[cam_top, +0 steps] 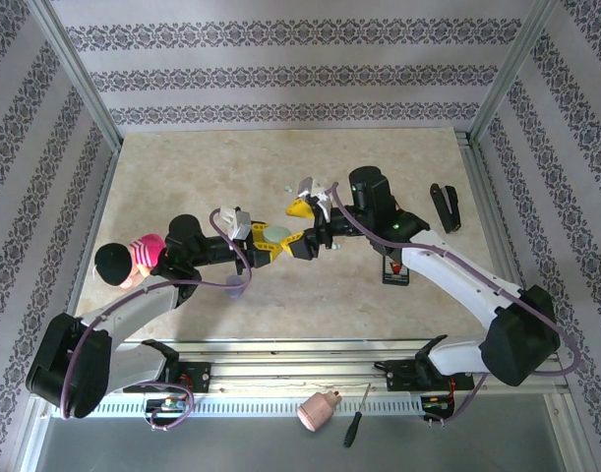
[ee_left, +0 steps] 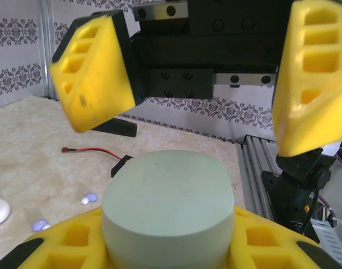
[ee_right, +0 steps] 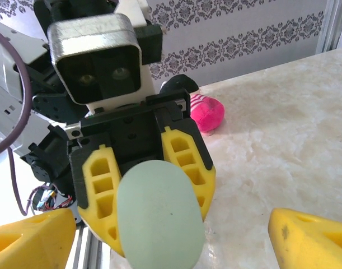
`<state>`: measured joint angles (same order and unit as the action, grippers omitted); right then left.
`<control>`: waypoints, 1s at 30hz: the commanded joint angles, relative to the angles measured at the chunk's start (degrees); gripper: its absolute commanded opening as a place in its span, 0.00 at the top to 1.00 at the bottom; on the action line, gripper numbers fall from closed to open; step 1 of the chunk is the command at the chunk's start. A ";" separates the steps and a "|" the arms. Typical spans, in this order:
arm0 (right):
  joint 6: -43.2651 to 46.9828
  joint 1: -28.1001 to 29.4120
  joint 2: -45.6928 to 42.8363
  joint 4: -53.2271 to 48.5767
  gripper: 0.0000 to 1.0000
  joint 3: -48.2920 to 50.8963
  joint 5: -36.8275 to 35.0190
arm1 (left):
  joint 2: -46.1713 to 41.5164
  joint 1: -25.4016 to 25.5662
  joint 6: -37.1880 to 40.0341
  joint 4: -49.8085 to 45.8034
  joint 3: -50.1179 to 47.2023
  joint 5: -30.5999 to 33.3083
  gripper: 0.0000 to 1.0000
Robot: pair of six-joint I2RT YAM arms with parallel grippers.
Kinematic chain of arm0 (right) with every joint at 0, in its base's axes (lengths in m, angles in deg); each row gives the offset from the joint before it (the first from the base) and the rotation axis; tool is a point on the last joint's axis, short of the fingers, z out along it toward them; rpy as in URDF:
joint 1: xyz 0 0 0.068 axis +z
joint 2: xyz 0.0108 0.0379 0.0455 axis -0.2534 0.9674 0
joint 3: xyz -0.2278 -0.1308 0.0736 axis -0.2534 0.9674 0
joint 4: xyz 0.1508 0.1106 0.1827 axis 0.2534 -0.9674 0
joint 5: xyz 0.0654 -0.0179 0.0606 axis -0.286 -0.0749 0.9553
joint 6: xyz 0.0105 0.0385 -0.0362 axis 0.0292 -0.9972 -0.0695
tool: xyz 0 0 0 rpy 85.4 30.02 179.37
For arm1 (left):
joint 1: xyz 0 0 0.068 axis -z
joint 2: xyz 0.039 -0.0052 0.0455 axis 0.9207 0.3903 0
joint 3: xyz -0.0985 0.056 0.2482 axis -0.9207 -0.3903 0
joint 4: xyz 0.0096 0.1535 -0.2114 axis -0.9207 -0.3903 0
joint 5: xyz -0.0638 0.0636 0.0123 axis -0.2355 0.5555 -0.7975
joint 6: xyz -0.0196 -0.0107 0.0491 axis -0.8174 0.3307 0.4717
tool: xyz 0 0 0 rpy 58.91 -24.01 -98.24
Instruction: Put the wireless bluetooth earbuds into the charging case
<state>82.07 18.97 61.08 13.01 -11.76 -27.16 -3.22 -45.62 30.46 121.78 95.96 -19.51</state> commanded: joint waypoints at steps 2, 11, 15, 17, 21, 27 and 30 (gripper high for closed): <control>2.41 0.89 1.46 -0.81 0.12 -2.00 -0.29 | -1.64 0.56 -1.45 3.06 0.04 -1.03 0.88; 0.39 0.85 1.74 0.87 0.12 -2.16 -6.86 | -1.65 0.62 -1.52 4.38 -0.52 -1.54 0.88; -1.79 -0.20 1.56 2.39 0.13 -2.18 -7.95 | -1.81 0.56 -0.19 4.41 -0.96 -1.85 0.88; -2.29 -0.58 1.48 2.76 0.13 -2.07 -7.97 | -2.02 0.61 0.30 4.44 -1.15 -1.88 0.87; -2.85 -1.18 1.21 3.03 0.12 -2.07 -8.19 | -2.30 0.58 1.13 4.07 -1.32 -1.97 0.87; -3.29 -1.48 1.21 3.40 0.12 -2.17 -8.73 | -2.35 0.57 1.91 4.11 -1.45 -2.04 0.87; -3.78 -1.68 1.21 3.74 0.13 -2.35 -9.62 | -2.53 0.59 2.40 4.29 -1.70 -1.90 0.87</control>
<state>79.30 17.88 62.68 15.02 -12.42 -34.33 -4.25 -45.62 31.18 122.81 94.61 -19.16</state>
